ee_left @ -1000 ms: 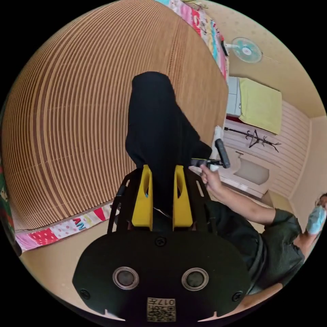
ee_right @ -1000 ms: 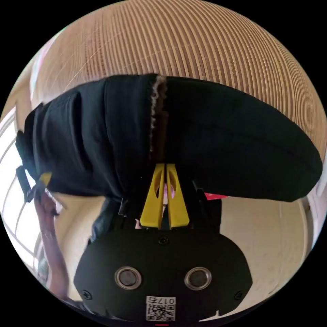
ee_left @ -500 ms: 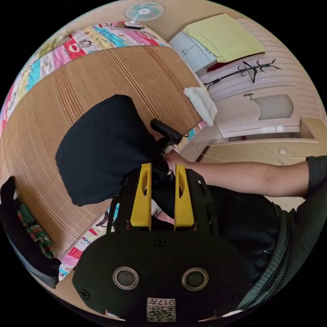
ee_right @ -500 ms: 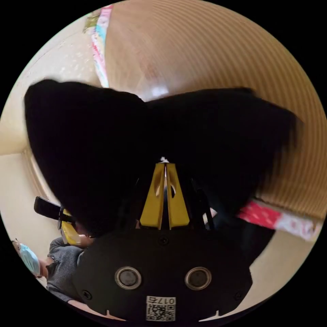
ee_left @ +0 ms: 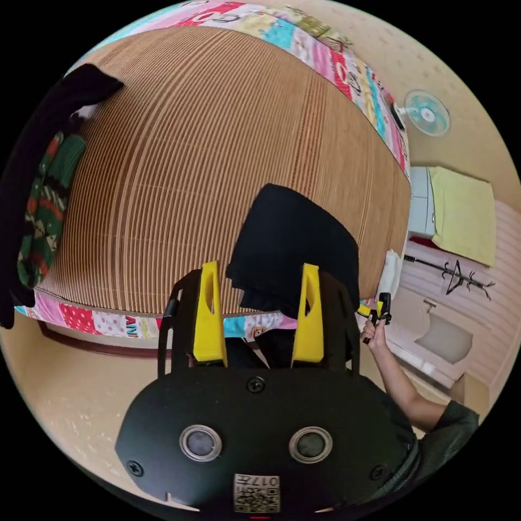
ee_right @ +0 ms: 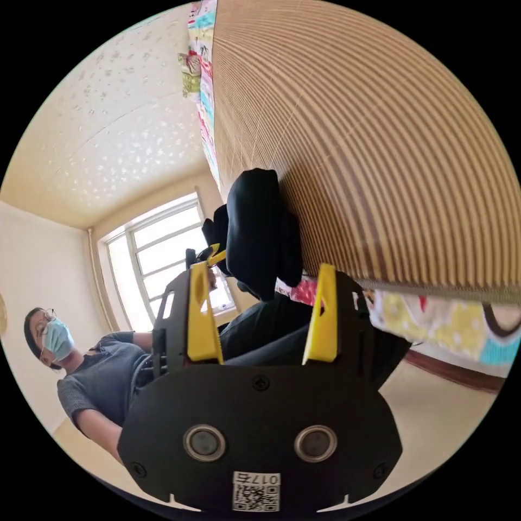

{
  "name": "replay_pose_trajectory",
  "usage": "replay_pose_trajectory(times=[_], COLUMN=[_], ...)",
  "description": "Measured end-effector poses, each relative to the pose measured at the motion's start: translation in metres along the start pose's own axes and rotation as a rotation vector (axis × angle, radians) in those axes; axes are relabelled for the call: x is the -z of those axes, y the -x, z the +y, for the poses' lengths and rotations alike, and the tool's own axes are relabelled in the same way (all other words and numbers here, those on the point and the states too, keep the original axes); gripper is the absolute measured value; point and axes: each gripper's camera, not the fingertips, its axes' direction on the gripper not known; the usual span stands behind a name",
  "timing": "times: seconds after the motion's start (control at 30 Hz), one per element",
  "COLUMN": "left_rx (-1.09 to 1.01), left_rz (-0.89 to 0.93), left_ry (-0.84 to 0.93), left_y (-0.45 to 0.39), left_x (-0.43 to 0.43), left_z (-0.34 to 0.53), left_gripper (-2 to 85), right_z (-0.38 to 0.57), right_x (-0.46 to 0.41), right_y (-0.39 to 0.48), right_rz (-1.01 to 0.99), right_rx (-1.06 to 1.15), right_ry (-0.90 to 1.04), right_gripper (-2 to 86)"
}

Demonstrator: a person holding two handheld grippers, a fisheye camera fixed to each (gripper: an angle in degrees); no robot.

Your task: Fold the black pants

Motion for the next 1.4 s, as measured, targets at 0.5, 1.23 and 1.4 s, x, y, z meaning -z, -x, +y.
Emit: replay_pose_trajectory(times=[0.5,1.23,1.4], left_rx=[0.02,0.018,0.118], left_rz=[0.661,0.711,0.684], left_ry=[0.116,-0.869,-0.783], left_y=[0.05,0.214,0.258], left_x=[-0.069,0.292,0.258], left_z=[0.071,0.369,0.359], left_gripper=[8.1,8.6,5.2], right_z=[-0.051,-0.104,-0.149], right_x=[-0.085,-0.541,-0.692], right_y=[-0.038,0.323,0.358], right_rz=[-0.102,0.012,0.41], right_rx=[0.037,0.835,0.756], right_ry=[0.288,1.241,1.065], right_gripper=[14.9,14.5,13.3])
